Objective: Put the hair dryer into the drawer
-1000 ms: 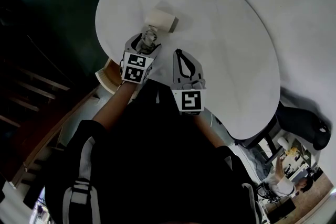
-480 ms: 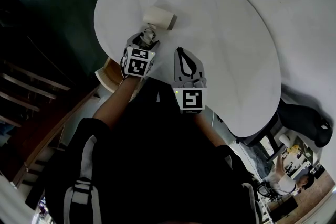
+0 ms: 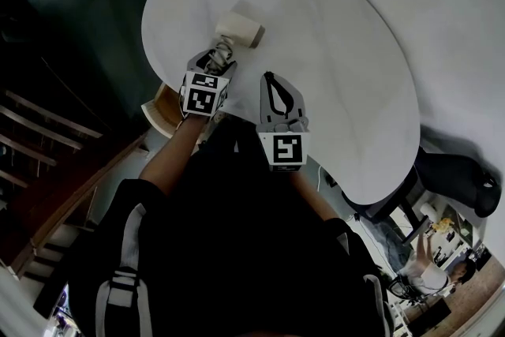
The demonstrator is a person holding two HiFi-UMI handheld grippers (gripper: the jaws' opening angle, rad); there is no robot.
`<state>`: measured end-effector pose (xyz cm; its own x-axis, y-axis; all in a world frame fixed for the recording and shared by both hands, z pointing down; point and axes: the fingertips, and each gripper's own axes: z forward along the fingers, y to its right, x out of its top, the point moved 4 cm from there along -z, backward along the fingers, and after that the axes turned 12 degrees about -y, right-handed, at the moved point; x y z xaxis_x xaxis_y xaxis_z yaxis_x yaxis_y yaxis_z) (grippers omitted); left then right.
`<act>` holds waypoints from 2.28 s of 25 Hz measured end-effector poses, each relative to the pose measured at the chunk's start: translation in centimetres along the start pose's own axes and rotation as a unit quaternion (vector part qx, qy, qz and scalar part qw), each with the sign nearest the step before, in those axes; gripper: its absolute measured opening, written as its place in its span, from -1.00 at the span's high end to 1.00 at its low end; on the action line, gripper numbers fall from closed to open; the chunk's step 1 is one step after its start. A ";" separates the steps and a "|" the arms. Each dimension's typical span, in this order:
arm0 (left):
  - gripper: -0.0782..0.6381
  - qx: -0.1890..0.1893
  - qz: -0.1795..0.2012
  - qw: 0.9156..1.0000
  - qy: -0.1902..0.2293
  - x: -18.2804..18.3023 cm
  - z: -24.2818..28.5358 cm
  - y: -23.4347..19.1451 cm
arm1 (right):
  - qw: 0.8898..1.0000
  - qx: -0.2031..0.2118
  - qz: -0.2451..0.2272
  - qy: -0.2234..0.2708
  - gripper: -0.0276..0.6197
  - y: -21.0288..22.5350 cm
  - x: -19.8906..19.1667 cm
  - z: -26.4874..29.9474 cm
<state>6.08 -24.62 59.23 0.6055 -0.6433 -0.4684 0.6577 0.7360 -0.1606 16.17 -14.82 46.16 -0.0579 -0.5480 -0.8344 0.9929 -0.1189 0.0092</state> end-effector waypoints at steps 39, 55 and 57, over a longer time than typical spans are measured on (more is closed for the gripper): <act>0.00 0.110 -0.110 0.974 0.166 -7.7 -18.3 0.8 | 0.985 0.120 -0.114 0.051 0.85 -8.8 1.2 -4.3; 0.00 0.144 -0.176 0.965 0.132 -15.2 -18.6 -1.9 | 0.972 0.182 -0.147 0.015 0.85 -13.5 -0.2 -2.2; 0.00 0.144 -0.181 0.965 0.122 -16.3 -18.3 -2.0 | 0.971 0.186 -0.147 0.007 0.84 -13.9 -0.5 -2.1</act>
<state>-13.31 -11.79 51.24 0.2129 -0.7521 -0.6238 0.9250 0.3608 -0.1194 2.65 -11.12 45.29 -0.3301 -0.4344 -0.8381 0.8266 -0.5618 -0.0344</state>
